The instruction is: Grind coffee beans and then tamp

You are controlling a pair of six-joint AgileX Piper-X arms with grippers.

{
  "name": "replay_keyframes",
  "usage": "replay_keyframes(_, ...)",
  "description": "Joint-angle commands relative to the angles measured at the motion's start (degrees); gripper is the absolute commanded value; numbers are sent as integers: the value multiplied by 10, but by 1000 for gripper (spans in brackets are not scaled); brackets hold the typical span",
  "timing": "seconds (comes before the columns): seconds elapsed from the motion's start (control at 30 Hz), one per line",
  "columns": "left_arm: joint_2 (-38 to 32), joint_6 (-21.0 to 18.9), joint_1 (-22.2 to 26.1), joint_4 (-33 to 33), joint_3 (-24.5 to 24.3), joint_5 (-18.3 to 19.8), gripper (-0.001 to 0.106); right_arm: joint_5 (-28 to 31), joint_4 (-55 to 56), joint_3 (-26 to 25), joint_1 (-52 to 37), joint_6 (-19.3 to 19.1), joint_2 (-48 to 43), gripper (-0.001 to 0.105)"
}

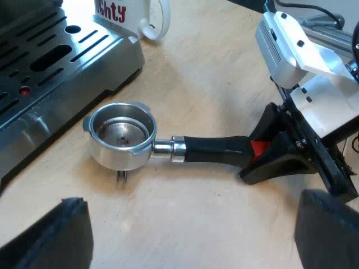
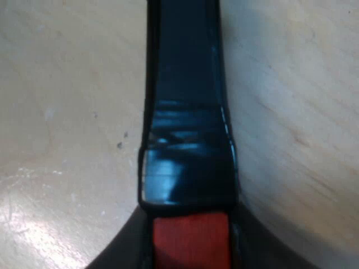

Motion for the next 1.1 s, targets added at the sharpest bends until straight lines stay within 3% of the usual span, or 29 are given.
replay_keyframes(0.03,-4,1,-2,2,0,4,81,8,-6,3,-3,3,-4,0)
replay_keyframes(0.23,-4,1,-2,2,0,4,81,5,8,3,-3,45,-4,0)
replay_keyframes(0.57,-4,1,-2,2,0,4,81,5,11,-5,-3,48,-5,1)
replay_keyframes(0.73,-4,1,-2,2,0,4,81,9,11,-18,-3,43,-5,34)
replay_keyframes(0.97,-4,1,-2,2,0,4,81,9,23,-18,-3,43,-5,47)
replay_keyframes(1.1,-4,1,-2,2,0,4,81,9,23,-18,-3,43,-5,62)
